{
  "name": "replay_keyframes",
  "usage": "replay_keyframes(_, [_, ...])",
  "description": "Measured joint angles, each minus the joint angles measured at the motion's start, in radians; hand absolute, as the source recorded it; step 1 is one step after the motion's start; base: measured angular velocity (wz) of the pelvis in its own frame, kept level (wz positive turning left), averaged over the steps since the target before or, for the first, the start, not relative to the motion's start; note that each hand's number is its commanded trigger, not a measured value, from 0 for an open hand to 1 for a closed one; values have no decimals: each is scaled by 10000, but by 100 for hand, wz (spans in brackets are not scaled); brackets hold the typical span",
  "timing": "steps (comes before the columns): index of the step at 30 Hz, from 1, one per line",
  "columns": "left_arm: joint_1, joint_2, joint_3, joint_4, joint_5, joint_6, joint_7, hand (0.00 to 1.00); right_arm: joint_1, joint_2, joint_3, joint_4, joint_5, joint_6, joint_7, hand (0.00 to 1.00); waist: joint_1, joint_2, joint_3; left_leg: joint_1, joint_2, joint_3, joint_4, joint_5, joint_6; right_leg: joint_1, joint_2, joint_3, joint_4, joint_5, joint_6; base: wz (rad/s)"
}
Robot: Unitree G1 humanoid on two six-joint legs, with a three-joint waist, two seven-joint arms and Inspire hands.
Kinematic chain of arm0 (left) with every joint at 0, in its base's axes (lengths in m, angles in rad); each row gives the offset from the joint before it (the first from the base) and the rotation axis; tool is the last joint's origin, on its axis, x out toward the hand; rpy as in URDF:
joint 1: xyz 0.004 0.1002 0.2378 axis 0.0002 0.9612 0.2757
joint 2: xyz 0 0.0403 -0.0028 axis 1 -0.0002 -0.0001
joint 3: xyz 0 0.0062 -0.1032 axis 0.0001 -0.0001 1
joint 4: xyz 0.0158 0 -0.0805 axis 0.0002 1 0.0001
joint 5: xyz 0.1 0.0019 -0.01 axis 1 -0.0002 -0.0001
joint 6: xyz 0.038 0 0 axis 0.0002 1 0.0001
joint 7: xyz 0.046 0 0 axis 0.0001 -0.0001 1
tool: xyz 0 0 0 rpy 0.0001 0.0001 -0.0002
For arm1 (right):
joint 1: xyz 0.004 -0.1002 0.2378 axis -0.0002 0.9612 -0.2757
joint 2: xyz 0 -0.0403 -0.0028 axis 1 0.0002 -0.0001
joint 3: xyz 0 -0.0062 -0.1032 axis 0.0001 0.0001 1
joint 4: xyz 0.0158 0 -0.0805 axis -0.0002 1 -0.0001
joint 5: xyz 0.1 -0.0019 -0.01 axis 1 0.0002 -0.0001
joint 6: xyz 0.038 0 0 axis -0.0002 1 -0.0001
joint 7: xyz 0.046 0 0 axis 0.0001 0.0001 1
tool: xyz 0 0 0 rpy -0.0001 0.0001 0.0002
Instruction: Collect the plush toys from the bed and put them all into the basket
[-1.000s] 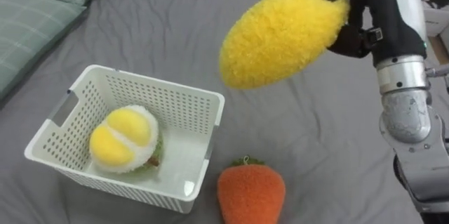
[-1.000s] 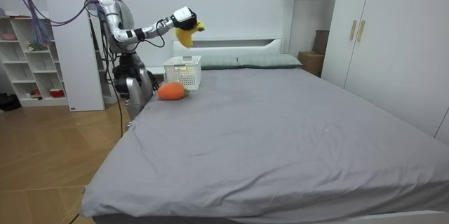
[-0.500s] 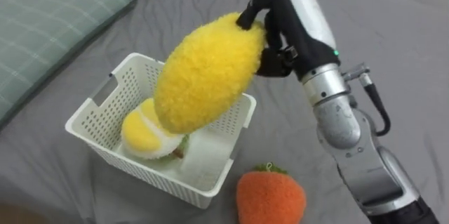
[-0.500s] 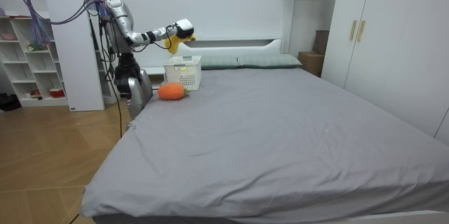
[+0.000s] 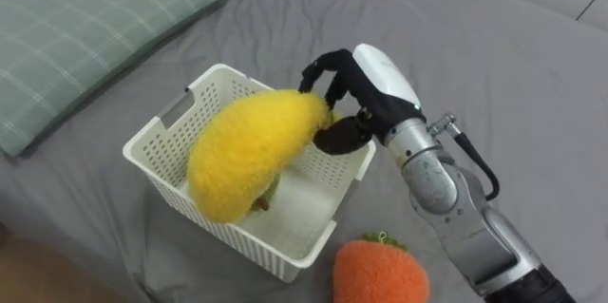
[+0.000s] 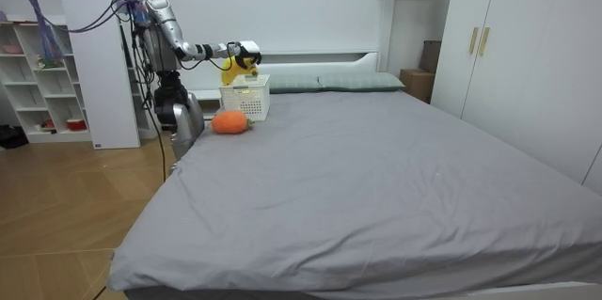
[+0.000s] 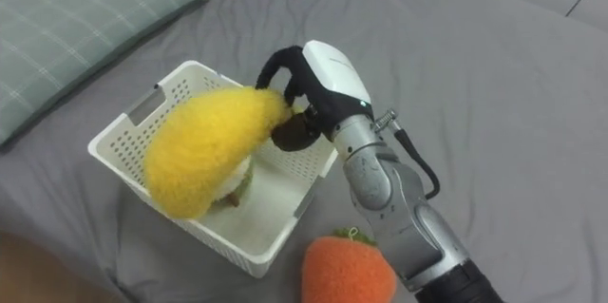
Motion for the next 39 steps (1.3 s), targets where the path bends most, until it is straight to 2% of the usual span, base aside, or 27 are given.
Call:
replay_keyframes(1, [61, -1, 27, 0, 63, 8, 0, 0, 0, 1, 1, 0, 0, -2, -51, 0, 2, 48, 33, -2, -1, -11, 32, -1, -2, 22, -1, -4, -2, 0, 0, 6])
replay_keyframes(9, [-4, 4, 73, -242, 64, 136, 1, 0, 1, 9, 56, 36, -1, -17, -210, 0, 72, 69, 46, -89, -26, -62, 180, -5, -4, 43, -56, -29, 22, 0, 0, 3])
replay_keyframes(15, [-165, 0, 163, -464, 66, 135, 41, 0, 6, -11, 49, 75, -142, -37, -226, 0, 58, 55, 35, -62, -31, 15, 175, -5, 8, 40, -24, 26, 27, 0, -1, -3])
replay_keyframes(16, [-172, -2, 170, -532, 55, 136, 79, 0, 6, -34, 40, 78, -125, -38, -228, 0, 23, -6, -6, -57, -32, 17, 164, -5, 9, 37, -24, 45, 27, 0, -1, -6])
replay_keyframes(21, [-233, -20, 204, -618, 55, 135, 94, 0, 5, -42, -193, 238, -133, -38, -227, 0, -96, -9, -8, -3, -20, 51, 102, -5, 11, 35, -1, 149, 15, 0, -1, -4])
replay_keyframes(24, [-156, -28, 295, -586, 36, 135, 94, 0, 5, -42, -385, 244, -132, -50, -227, 0, -108, -11, -9, 103, 32, 257, -11, -6, 10, -7, 37, 398, 16, 2, -3, -18])
replay_keyframes(28, [-107, -31, 311, -506, -36, 135, 91, 0, 6, -49, -843, 160, 300, -64, -247, 0, -428, -13, -12, 115, 33, 335, -45, -9, 14, -41, 21, 429, 23, 3, -4, -7])
replay_keyframes(30, [-135, -25, 333, -497, -34, 113, 89, 0, 40, -105, -1083, 9, 440, -89, -276, 0, -556, -40, -38, 79, 33, 368, -37, -8, 17, -124, 25, 496, 40, 4, -6, -6])
replay_keyframes(32, [-132, -25, 471, -389, -45, 55, 87, 0, 156, -111, -1365, -99, 467, -294, -306, 0, -703, -36, -50, 73, 35, 397, 3, -9, 19, -126, 33, 548, 31, 5, -6, -6])
replay_keyframes(36, [-66, -37, 553, -332, -261, 55, 90, 0, 984, -151, -1872, -502, 1131, -457, -434, 0, -1048, 32, -79, 127, 53, 570, -35, -40, 54, -137, 33, 707, 28, 5, -4, -10])
replay_keyframes(39, [58, -58, 585, -131, -243, 40, 93, 0, 1682, -150, -2277, -485, 1648, -496, -580, 0, -1284, 179, -129, 232, 56, 696, -87, -58, 77, -121, 33, 858, 33, 8, 3, -15])
